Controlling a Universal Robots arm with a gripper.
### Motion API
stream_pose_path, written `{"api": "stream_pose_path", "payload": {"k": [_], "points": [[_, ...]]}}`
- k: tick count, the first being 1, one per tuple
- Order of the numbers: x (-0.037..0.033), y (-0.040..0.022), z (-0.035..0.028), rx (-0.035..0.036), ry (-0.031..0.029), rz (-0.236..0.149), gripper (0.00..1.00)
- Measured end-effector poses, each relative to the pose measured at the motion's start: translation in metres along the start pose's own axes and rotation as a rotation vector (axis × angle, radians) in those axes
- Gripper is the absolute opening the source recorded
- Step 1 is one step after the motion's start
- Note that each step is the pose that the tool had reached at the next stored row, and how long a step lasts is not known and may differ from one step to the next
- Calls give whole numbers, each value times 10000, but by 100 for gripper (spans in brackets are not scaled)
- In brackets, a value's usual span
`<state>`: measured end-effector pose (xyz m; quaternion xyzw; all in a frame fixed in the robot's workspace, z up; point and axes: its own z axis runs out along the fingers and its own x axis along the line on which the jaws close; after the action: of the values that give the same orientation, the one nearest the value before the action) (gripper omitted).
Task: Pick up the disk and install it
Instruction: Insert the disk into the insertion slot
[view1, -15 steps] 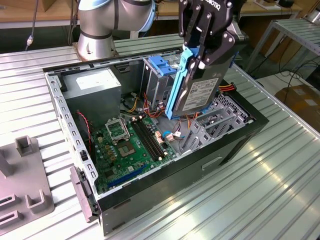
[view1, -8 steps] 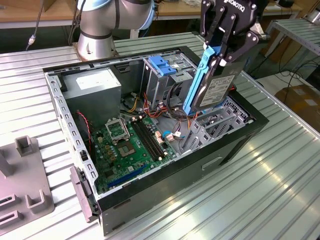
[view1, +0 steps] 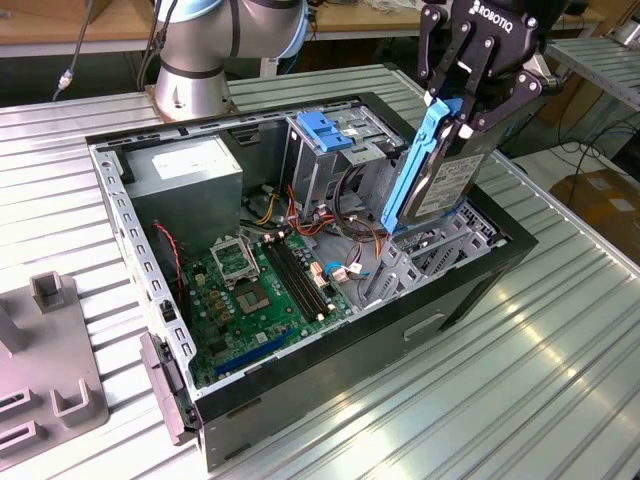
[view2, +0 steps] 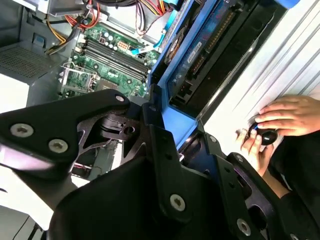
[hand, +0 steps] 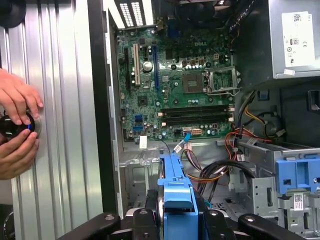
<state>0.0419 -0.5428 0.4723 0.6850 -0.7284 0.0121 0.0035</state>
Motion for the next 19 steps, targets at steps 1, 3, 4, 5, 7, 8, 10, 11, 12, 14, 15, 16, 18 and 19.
{"api": "stream_pose_path", "payload": {"k": [1,3,4,5,7,8,10,11,12,14,15,16,18,19], "points": [[1,-2,2,2,0,-108,37],[2,-21,7,8,-4,-373,37],[2,-34,8,9,-5,-418,37],[5,-48,9,9,-2,-421,37],[31,-103,19,8,-3,-401,37],[42,-127,23,5,-4,-381,37],[48,-144,25,-1,-2,-303,37],[49,-145,27,-3,-2,-247,37],[53,-145,30,-7,1,-100,37],[57,-148,36,-12,4,76,37],[62,-155,43,-15,1,112,37],[64,-160,49,-20,3,113,37],[66,-163,65,-22,4,49,37],[70,-166,75,-22,4,-16,37]]}}
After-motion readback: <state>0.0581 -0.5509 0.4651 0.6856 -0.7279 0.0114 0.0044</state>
